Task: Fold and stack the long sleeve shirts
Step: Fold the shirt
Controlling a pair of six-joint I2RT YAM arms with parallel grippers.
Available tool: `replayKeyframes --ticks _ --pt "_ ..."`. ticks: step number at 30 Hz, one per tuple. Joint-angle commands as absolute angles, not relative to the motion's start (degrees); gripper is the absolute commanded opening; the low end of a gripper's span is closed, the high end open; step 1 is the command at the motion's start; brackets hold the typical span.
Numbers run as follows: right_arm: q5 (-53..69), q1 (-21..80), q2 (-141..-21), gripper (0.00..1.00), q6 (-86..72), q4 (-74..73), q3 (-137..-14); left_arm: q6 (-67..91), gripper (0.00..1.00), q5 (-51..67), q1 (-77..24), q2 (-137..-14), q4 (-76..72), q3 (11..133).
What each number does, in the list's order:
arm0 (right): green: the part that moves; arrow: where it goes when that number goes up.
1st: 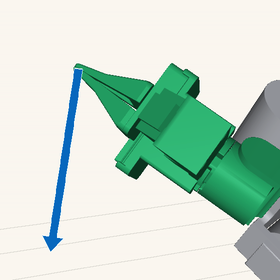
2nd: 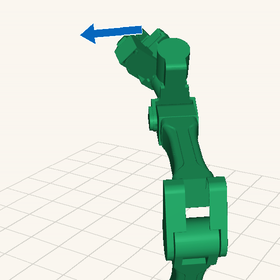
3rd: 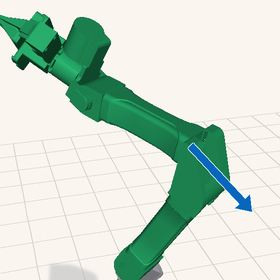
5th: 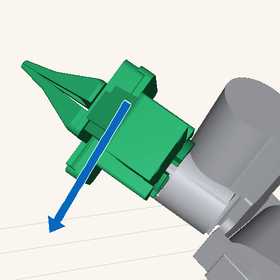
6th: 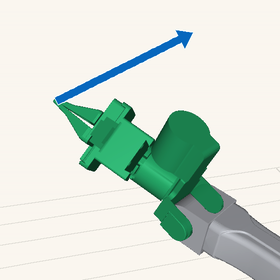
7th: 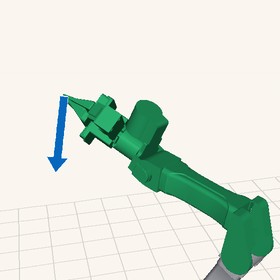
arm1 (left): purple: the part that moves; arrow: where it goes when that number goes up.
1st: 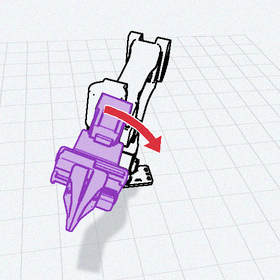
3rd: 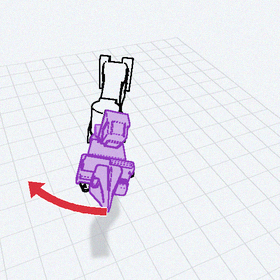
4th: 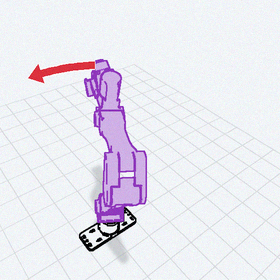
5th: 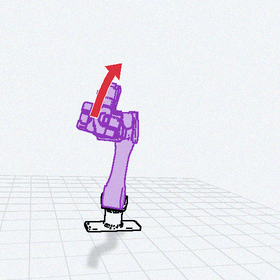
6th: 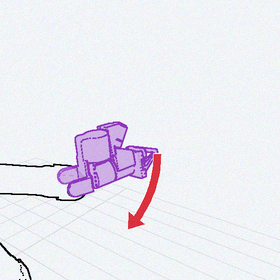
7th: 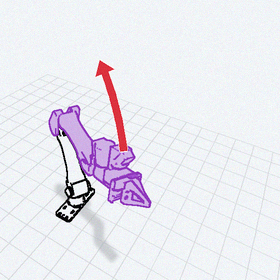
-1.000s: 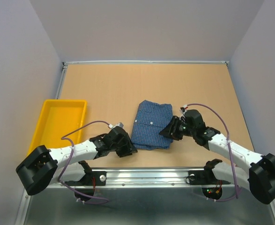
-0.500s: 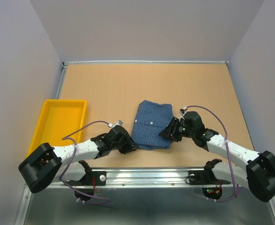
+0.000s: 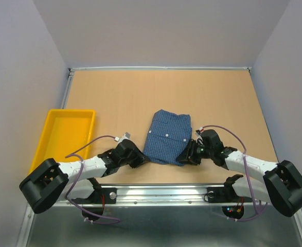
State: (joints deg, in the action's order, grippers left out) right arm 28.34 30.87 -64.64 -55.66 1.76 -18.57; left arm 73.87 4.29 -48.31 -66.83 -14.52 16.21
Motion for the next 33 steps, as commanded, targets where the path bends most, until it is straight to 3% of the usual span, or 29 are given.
replayKeyframes --ticks 1,10,16,23,24,25,30,33 --pt "30.8 31.5 -65.1 0.4 -54.7 2.0 -15.0 77.8 0.18 -1.6 -47.7 -60.7 -19.3 13.2" --pt "27.8 31.1 -68.3 0.38 -53.2 0.2 -14.5 78.5 0.19 -8.0 -46.4 -54.5 -20.2 11.1" --pt "27.3 30.9 -66.1 0.37 -51.6 -1.8 -15.7 77.9 0.29 -6.5 -44.7 -57.2 -20.6 11.0" --pt "25.8 30.9 -60.2 0.41 -48.3 -9.7 -22.7 73.6 0.62 -8.8 -43.9 -51.3 -10.0 14.2" --pt "25.7 30.9 -59.5 0.41 -47.5 -11.6 -24.3 72.0 0.79 -9.5 -43.5 -49.8 -8.3 16.5" --pt "25.3 30.9 -59.4 0.42 -46.9 -12.6 -26.0 69.1 0.84 -9.8 -43.2 -49.3 -6.6 18.0" --pt "24.4 28.6 -61.9 0.44 -44.0 -15.7 -39.1 56.4 0.87 -9.5 -41.5 -51.6 1.1 31.8" --pt "21.9 27.1 -65.2 0.44 -42.9 -15.6 -47.5 45.8 0.84 -5.6 -39.6 -60.2 1.3 40.6"
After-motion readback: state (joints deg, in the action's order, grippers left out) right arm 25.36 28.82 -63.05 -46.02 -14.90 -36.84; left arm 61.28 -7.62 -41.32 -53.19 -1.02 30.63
